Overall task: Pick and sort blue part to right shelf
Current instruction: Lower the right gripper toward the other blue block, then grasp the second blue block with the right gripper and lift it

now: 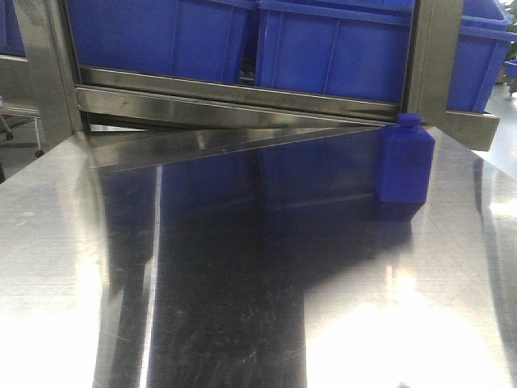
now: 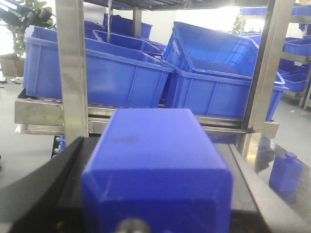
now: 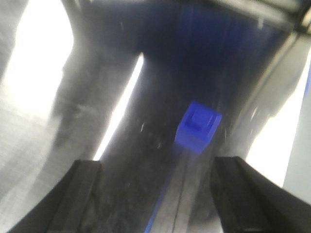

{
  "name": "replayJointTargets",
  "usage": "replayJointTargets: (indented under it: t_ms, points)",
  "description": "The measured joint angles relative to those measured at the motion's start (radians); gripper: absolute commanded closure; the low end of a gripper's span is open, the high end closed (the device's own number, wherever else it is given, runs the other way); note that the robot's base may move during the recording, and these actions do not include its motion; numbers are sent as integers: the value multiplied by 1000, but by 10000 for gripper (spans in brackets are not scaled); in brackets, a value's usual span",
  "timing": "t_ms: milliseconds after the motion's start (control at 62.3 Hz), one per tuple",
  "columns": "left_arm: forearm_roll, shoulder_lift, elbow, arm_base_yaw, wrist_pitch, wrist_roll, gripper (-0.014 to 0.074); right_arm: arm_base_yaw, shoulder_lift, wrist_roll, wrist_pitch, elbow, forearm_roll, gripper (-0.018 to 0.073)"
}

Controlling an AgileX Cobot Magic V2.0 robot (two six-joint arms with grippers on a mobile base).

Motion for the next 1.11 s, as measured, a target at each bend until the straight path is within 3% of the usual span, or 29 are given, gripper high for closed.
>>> replayJointTargets:
  t_ms: [209, 401, 594, 818, 1107]
  points:
    - [5, -2, 2, 0, -34, 0, 365, -10, 255, 143, 188, -231, -49, 6]
    - [5, -2, 2, 0, -47, 0, 365, -81, 409, 170, 245, -302, -51, 6]
    - [5, -2, 2, 0, -49, 0, 365, -122, 519, 170, 231, -305, -42, 6]
    - [5, -2, 2, 0, -51, 0, 365, -122, 639, 165, 140, -305, -9, 6]
    - [5, -2, 2, 0, -51, 0, 365, -118, 745, 159, 120, -305, -6, 36]
